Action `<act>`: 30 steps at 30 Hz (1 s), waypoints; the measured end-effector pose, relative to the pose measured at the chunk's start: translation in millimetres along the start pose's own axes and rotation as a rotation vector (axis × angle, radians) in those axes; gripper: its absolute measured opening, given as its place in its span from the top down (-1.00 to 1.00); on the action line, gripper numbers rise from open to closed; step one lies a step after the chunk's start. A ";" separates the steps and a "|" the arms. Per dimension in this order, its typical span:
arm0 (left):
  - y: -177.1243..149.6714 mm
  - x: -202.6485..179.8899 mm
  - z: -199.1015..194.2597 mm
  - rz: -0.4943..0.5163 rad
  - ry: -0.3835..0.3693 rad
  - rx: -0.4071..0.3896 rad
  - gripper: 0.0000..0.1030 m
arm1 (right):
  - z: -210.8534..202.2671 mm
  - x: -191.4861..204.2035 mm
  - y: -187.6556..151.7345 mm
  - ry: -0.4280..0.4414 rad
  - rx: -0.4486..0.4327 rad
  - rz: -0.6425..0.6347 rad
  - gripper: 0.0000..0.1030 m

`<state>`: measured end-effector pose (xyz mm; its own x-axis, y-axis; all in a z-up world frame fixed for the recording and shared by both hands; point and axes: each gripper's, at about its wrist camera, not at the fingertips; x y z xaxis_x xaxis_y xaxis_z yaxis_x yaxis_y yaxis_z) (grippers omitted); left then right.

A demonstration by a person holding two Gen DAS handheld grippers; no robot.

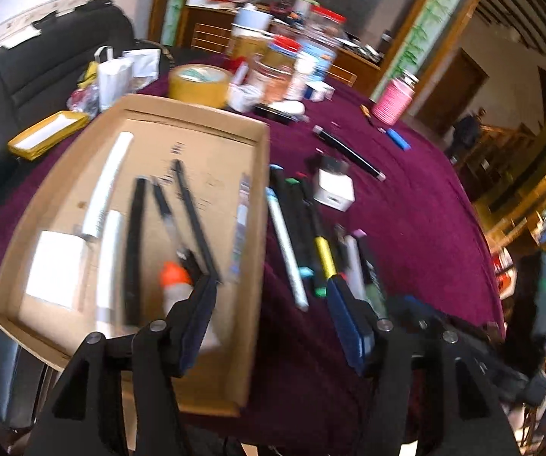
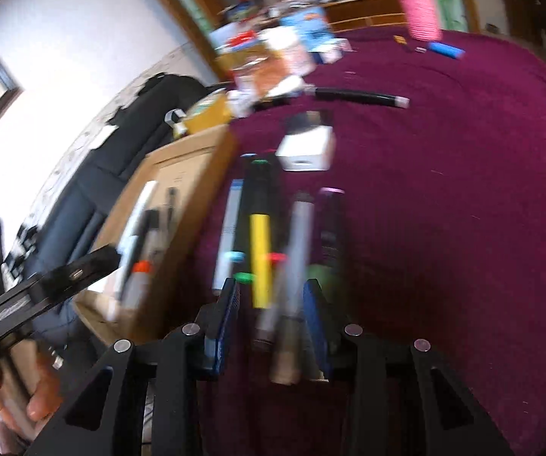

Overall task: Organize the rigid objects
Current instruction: 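Withdraw both tools from the tray back over the table, then grasp the pink-ended black marker with the right tool while the left tool grasps the green box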

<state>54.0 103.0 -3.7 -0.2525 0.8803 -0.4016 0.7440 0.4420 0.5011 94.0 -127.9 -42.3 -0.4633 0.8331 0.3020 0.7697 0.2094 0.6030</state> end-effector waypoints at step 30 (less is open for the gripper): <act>-53.8 -95.3 49.2 0.188 -0.029 0.193 -0.16 | -9.3 -70.7 -17.1 -0.233 0.024 0.004 0.67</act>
<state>68.5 -13.1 -30.1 -0.0827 0.9373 -0.3385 0.8809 0.2276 0.4150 109.5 -195.1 -67.2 -0.3488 0.9290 0.1240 0.7828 0.2161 0.5835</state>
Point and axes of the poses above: each gripper's, at about its wrist camera, not at the fingertips, and z roughly the way its jaws point, x to its left, y to its top, and after that the axes turned 10 degrees about -z, right-handed
